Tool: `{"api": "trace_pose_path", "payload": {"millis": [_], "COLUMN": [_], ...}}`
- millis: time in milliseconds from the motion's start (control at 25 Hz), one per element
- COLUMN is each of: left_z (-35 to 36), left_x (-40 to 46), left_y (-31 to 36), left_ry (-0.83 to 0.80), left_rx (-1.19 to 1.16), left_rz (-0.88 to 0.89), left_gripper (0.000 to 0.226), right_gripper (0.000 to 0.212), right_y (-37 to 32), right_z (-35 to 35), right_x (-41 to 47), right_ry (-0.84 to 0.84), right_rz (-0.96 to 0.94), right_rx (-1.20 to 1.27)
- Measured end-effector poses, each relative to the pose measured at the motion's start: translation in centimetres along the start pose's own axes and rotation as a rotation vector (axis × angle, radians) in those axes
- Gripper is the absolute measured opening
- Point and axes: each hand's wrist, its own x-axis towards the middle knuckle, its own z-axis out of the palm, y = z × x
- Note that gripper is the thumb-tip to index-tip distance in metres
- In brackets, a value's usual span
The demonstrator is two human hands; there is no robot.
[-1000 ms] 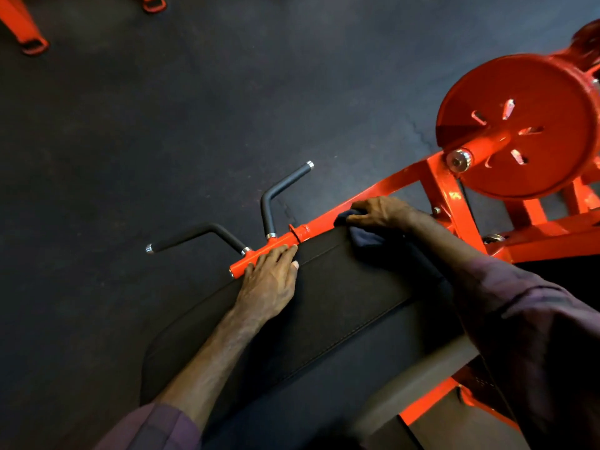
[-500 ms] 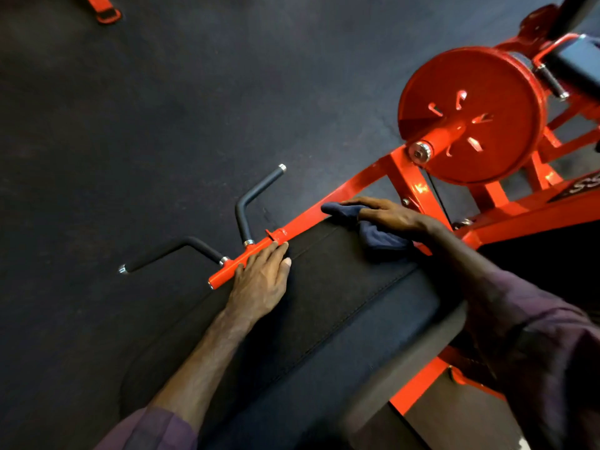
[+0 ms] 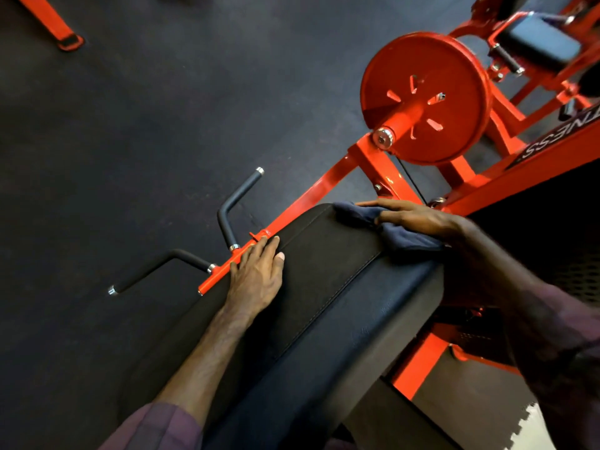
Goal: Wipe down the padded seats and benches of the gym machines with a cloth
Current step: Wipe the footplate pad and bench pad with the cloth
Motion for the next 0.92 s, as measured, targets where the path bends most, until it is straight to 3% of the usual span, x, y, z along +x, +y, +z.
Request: {"api": "trace_pose_path", "payload": {"millis": [240,480,640,680,840,920], "left_z": [0.3,0.1,0.7,0.8,1.1,1.7], "left_x": [-1.0,-4.4,-6.1,-6.4,-8.7,-9.8], "left_y": [1.0,4.6,7.5,8.2,12.2,13.6], "left_ry": [0.052,-0.033,-0.036,-0.049,-0.130,-0.120], "left_rx": [-0.065,-0.134,-0.132,-0.104,-0.018,0.060], "left_rz": [0.024,0.172,0.298,0.350,0.576,0.649], "left_gripper": [0.051,0.052,0.050,0.051,0.066,0.072], "right_gripper": [0.052,0.040,0.042,0.041,0.032,0.027], "right_y": [-2.2,1.1,-1.5,-1.3,1.1,0.6], "right_z": [0.6,1.4,1.6,2.0,6.1,7.8], "right_x": [0.1,-7.2,-6.0,-6.3,-11.2,-11.9], "right_ry": [-0.050,0.117,0.093,0.136,0.567,0.702], "right_rz": [-0.005,0.001,-0.011,-0.021,-0.035,-0.027], "right_rx": [-0.038,0.272,0.154,0.160,0.463,0.480]}}
